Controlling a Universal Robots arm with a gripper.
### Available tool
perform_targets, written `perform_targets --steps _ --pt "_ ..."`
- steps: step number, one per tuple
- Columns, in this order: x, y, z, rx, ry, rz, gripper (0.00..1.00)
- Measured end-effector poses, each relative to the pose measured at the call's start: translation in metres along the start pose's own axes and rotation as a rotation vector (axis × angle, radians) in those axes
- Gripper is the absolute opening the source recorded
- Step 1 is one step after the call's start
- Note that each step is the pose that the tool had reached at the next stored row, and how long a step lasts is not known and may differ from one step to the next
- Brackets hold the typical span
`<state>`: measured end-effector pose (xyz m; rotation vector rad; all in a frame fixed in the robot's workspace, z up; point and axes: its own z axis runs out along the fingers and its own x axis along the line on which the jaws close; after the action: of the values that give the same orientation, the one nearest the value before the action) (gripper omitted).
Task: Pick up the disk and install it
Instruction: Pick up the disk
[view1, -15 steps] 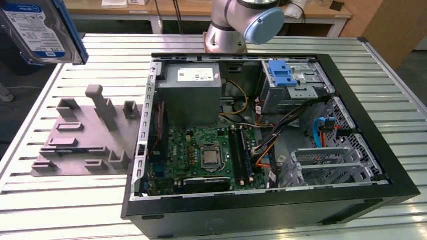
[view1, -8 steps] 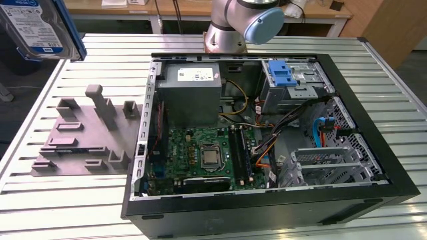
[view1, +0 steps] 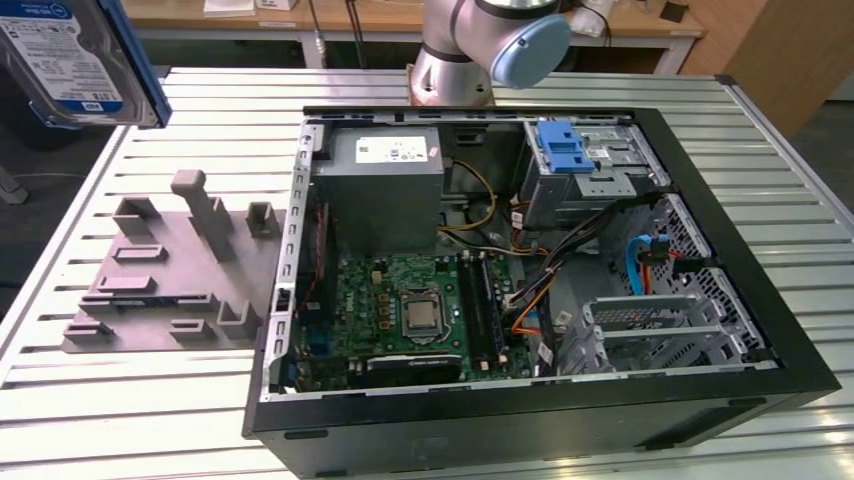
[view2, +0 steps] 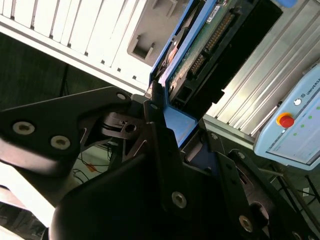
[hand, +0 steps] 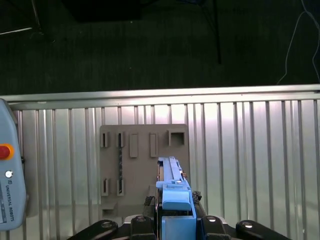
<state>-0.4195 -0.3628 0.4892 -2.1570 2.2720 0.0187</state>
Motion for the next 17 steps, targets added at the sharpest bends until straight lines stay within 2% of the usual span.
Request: perform_targets --steps 8,17 --pt "0.0163 -0.0028 -0.0002 0.0 0.0 0.0 0.37" --pt "0.0214 -0.0201 -0.0003 -0.0027 0.0 0.0 0.37"
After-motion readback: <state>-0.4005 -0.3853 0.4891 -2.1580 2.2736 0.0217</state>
